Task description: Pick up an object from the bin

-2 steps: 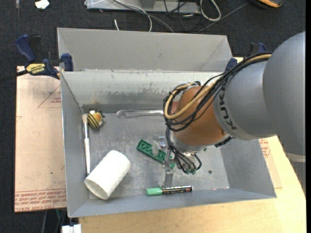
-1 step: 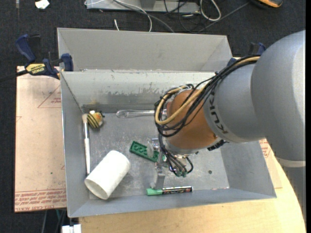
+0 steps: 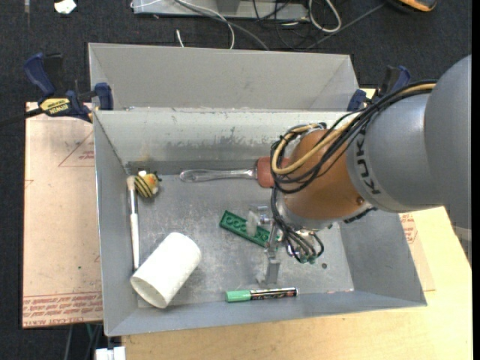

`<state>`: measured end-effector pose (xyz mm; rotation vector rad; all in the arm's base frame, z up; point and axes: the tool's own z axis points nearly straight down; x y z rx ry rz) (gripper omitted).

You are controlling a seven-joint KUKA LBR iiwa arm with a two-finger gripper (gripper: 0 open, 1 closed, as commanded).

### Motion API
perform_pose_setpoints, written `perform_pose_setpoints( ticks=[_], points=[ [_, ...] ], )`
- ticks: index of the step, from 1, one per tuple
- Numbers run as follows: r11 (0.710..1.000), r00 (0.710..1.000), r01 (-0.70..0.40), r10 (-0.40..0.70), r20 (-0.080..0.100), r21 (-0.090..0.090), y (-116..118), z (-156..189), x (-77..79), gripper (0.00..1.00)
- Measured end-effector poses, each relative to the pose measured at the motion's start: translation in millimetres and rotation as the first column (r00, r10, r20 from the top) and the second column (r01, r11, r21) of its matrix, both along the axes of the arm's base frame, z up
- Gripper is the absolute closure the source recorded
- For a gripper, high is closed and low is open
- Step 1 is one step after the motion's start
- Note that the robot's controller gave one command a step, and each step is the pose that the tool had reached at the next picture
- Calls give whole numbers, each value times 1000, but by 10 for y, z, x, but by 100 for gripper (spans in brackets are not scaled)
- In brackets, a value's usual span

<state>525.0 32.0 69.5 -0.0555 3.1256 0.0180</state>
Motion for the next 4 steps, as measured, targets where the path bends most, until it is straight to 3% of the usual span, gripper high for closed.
perform_pose_setpoints(
  ticks=[1,2,3,4],
  points=[
    [1000,1000,1,-1,1,-3,-595,7,16,0],
    [999,999,50,-50,7,0,-781,11,168,0],
    [997,997,81,-81,4,1,-586,13,309,0],
    [988,988,154,-154,5,4,-759,13,548,0]
  ],
)
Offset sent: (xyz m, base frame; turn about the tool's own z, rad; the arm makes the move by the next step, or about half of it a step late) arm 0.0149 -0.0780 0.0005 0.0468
